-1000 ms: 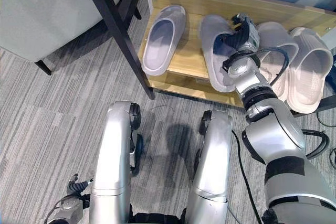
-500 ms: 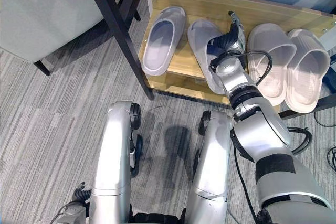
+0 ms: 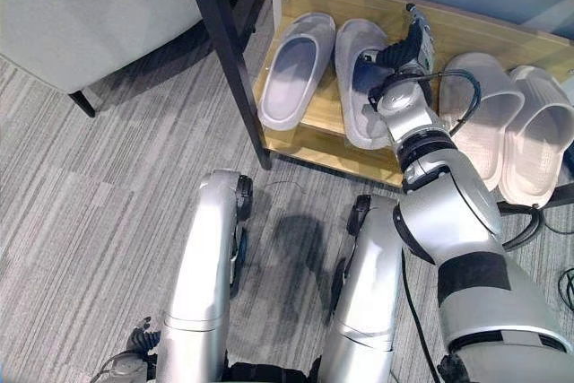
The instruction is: Arrange the slippers neatly on the shoe rack.
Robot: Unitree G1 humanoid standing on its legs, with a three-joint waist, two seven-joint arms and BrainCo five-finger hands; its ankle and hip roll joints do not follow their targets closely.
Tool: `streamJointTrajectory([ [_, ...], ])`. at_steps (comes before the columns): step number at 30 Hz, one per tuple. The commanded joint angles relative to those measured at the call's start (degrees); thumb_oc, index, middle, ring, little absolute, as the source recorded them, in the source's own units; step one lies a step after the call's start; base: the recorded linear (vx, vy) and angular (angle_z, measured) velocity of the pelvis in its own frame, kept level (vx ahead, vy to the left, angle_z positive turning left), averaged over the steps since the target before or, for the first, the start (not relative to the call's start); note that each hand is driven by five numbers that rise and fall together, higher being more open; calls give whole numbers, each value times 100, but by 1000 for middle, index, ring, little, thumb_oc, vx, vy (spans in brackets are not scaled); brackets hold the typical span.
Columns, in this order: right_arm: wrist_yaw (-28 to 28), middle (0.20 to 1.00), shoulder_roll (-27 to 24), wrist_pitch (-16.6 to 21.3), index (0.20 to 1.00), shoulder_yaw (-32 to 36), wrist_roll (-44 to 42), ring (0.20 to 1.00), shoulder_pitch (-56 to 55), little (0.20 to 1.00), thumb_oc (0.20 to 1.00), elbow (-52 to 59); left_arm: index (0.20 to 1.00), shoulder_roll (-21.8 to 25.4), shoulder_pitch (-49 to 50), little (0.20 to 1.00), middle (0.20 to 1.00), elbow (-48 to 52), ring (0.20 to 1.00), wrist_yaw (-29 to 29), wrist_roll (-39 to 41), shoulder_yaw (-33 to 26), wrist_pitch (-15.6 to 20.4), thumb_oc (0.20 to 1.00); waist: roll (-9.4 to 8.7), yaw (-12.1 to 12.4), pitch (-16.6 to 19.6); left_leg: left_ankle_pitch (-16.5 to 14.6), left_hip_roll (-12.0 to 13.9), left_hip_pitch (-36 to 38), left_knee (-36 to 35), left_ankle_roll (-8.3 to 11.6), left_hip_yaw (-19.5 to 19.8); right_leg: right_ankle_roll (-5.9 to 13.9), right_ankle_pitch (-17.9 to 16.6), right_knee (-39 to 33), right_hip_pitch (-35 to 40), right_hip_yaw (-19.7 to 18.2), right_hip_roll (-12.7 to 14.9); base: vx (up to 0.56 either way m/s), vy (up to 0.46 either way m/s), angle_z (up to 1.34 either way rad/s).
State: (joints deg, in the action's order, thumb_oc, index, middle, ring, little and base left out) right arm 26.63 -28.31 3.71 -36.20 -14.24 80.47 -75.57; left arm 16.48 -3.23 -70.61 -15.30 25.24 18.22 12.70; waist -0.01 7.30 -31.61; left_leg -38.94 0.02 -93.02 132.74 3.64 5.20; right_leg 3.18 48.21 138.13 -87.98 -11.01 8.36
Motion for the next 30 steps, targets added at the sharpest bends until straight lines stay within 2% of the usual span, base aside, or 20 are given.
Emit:
streamJointTrajectory([
  [1,52,1000,-516,114,1000,-254,517,1000,701,1000,1000,179,1000,172,181,1000,1000,394,1000,306,146,645,19,1000,131,241,181,-962,-49,306,175,-170,439,-476,-766,241,556,-656,18,6,35,1],
  [9,-182,1000,-779,-113,1000,-820,1303,1000,905,1000,1000,-112,1000,154,238,1000,1000,632,1000,716,232,784,-52,1000,66,165,181,-976,-53,306,154,-114,422,-516,-735,293,514,-716,-48,0,0,0],
  [12,-219,1000,-787,-93,1000,-828,1298,1000,900,1000,1000,-116,1000,140,249,1000,1000,592,1000,765,190,788,-79,1000,73,144,181,-940,-80,306,129,-89,454,-521,-742,289,520,-698,-53,0,0,0],
  [14,-269,1000,-726,-117,1000,-805,1233,1000,905,1000,1000,-115,1000,173,182,1000,1000,625,1000,799,433,647,-91,1000,75,127,181,-927,-85,306,99,-80,456,-528,-727,295,497,-690,-60,0,0,0],
  [19,-260,1000,-546,-79,1000,-706,1110,1000,997,1000,1000,-304,1000,135,355,1000,1000,437,1000,801,248,744,-117,1000,126,172,181,-922,-127,306,67,-84,471,-523,-749,291,516,-668,-52,0,0,0],
  [30,-291,1000,-332,-62,1000,-698,958,1000,1090,1000,1000,-290,1000,167,212,1000,1000,541,1000,860,246,874,-99,1000,121,197,181,-955,-130,306,108,-84,475,-488,-792,280,553,-673,-37,0,0,0],
])
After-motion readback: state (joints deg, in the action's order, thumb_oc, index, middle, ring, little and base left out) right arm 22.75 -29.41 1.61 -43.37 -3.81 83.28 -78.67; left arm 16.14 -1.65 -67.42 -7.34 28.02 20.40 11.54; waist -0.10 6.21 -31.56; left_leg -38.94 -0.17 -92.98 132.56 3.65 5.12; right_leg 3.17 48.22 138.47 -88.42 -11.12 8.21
